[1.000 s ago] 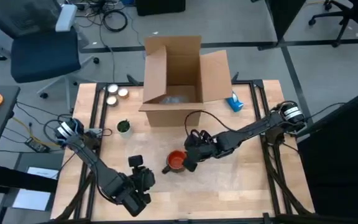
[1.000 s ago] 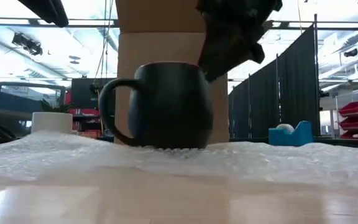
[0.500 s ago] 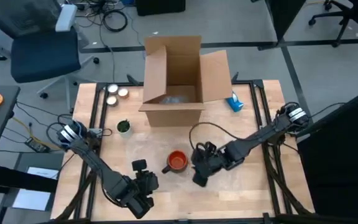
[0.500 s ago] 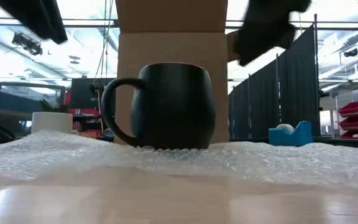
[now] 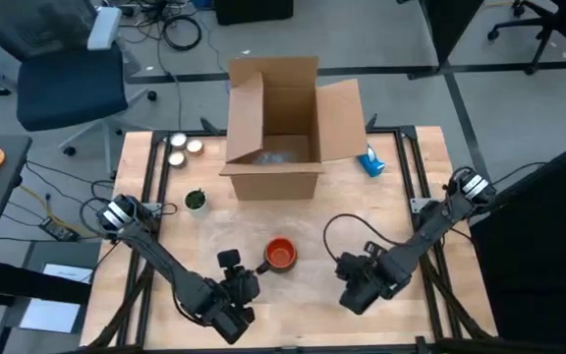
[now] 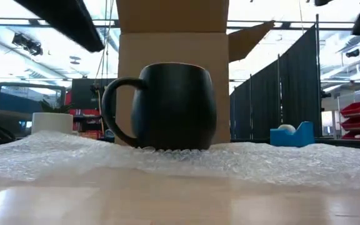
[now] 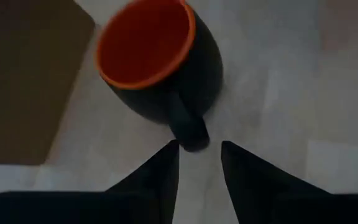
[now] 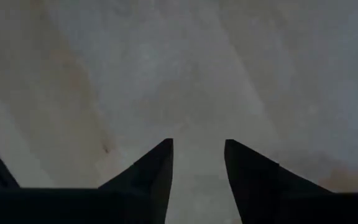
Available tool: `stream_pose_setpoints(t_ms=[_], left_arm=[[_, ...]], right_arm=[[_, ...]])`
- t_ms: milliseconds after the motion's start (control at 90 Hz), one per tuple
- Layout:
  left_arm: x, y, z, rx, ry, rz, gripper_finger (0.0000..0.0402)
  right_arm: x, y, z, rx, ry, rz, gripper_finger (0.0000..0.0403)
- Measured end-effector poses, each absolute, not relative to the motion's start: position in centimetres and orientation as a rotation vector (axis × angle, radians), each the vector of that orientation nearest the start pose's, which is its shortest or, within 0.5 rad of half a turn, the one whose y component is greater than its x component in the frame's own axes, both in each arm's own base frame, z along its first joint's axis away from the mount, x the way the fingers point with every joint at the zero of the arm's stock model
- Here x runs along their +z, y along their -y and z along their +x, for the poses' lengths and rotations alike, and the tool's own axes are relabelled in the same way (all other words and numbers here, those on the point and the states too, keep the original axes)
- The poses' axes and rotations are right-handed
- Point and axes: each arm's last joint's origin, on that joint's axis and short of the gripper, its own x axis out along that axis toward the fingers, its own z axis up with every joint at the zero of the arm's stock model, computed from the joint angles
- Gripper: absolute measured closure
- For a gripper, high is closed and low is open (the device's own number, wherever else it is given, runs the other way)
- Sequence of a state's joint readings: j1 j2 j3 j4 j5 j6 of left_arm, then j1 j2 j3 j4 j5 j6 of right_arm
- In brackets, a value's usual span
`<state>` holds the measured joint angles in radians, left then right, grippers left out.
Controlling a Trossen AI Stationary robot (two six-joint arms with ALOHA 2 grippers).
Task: Wrap mug
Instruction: Put the black cup on the transparent bubble wrap
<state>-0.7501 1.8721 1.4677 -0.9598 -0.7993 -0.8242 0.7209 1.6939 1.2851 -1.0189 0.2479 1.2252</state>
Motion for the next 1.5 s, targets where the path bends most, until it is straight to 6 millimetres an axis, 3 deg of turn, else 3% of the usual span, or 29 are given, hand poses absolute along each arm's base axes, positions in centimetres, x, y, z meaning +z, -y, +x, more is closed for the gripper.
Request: stream_pose_setpoints(t_ms=[144, 356, 500, 833, 1000, 1233, 1500], left_arm=[[22.2, 23.3, 28.2, 0.462, -0.747, 0.197, 0.0264], [17.9, 22.9, 27.9, 0.421, -0.728, 0.094, 0.0200], [16.2, 22.5, 27.9, 0.429, -0.629, 0.032, 0.0167], [14.6, 20.6, 28.6, 0.479, -0.601, 0.011, 0.0161], [14.7, 19.9, 29.2, 0.499, -0.591, -0.007, 0.0199], [14.6, 19.5, 29.5, 0.483, -0.624, 0.064, 0.0362], [16.2, 19.7, 30.6, 0.445, -0.630, 0.153, 0.0356]], right_arm=[[22.8, -20.8, 23.6, -0.431, -1.209, 0.383, 0.0281], [22.8, -21.3, 23.3, -0.453, -1.193, 0.424, 0.0281], [22.9, -21.4, 23.2, -0.467, -1.186, 0.450, 0.0281], [23.0, -21.6, 23.6, -0.459, -1.115, 0.463, 0.0281], [23.0, -21.6, 23.6, -0.457, -1.112, 0.464, 0.0281], [23.0, -21.6, 23.6, -0.452, -1.112, 0.456, 0.0281], [23.0, -21.7, 23.7, -0.446, -1.108, 0.463, 0.0281]])
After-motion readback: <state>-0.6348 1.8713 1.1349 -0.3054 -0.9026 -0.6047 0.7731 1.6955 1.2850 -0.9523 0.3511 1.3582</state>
